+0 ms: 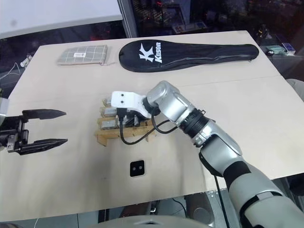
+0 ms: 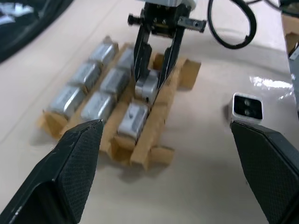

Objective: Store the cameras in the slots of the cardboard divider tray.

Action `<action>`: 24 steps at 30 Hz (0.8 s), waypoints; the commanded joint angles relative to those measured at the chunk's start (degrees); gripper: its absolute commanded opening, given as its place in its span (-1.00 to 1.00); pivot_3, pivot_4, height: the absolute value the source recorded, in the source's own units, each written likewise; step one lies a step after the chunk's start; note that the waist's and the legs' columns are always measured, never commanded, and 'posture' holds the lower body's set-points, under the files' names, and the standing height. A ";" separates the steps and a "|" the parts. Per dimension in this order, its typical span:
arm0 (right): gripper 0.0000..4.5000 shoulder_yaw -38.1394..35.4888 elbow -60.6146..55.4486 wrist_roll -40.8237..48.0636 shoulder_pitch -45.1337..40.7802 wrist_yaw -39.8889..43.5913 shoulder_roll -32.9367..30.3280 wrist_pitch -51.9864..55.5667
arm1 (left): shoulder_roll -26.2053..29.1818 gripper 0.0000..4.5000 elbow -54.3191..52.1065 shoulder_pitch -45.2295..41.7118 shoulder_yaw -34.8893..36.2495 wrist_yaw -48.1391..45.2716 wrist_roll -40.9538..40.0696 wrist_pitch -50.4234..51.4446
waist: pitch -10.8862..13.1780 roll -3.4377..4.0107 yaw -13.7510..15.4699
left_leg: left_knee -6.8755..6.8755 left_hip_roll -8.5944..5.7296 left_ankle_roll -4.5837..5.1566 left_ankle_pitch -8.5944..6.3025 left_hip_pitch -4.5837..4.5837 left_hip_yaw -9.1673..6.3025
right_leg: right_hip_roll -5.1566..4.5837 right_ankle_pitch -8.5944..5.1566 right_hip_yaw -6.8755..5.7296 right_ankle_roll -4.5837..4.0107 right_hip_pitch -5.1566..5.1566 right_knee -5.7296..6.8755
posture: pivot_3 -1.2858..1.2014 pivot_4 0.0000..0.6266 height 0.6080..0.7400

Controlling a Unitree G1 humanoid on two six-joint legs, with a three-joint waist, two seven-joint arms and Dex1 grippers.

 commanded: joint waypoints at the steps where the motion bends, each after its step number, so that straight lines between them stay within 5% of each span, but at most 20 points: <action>1: -0.67 0.60 -1.12 -0.58 0.20 0.59 0.39 -0.07 | 0.98 1.00 0.29 0.02 1.60 -0.72 0.17 -1.21 | -0.01 -0.01 0.03 | 0.00 0.00 0.00 0.00 0.00 0.00 | -0.01 0.00 0.01 0.00 0.00 0.00 | 0.03 -0.52 1.00; 3: -0.67 0.40 -1.25 -0.63 0.32 0.85 0.44 0.20 | 0.88 1.00 0.50 -0.04 1.57 -0.85 0.36 -1.44 | -0.01 -0.01 0.02 | 0.00 -0.01 0.00 0.00 0.00 0.01 | -0.02 0.00 0.01 0.00 0.00 0.00 | 0.03 -0.52 1.00; 9: 0.56 -1.55 -3.37 0.42 -0.30 2.17 -0.65 0.45 | 0.85 1.00 1.44 -0.34 0.82 -1.29 0.77 -2.41 | 0.00 0.00 0.01 | 0.00 0.00 0.00 0.00 0.02 -0.02 | 0.00 0.00 -0.01 0.00 0.00 0.00 | 0.03 -0.52 1.00; 11: 0.81 -3.43 -6.76 2.28 -0.56 3.66 -1.97 2.67 | 0.85 1.00 1.51 -0.85 0.44 -1.31 0.44 -2.39 | 0.00 0.00 0.02 | 0.00 0.00 0.00 0.00 0.01 -0.02 | 0.00 0.00 -0.01 0.00 0.00 0.01 | 0.03 -0.52 1.00; 17: 0.81 -10.92 -26.39 14.24 4.70 10.60 -10.41 8.79 | 0.50 1.00 2.50 -3.04 -1.75 -1.69 -0.02 -2.54 | -0.02 -0.03 0.34 | 0.03 -0.02 0.00 -0.01 -0.07 -0.17 | -0.09 0.00 -0.18 0.00 0.03 -0.05 | 0.03 -0.52 1.00; 24: 0.81 -12.63 -38.25 19.59 24.47 7.74 -13.87 0.40 | 0.31 1.00 4.65 -5.72 -4.79 -1.97 0.33 -3.36 | -0.04 -0.08 -0.04 | 0.02 0.01 0.02 -0.03 -0.01 -0.13 | -0.20 0.00 -0.15 0.01 0.10 -0.05 | 0.03 -0.52 1.00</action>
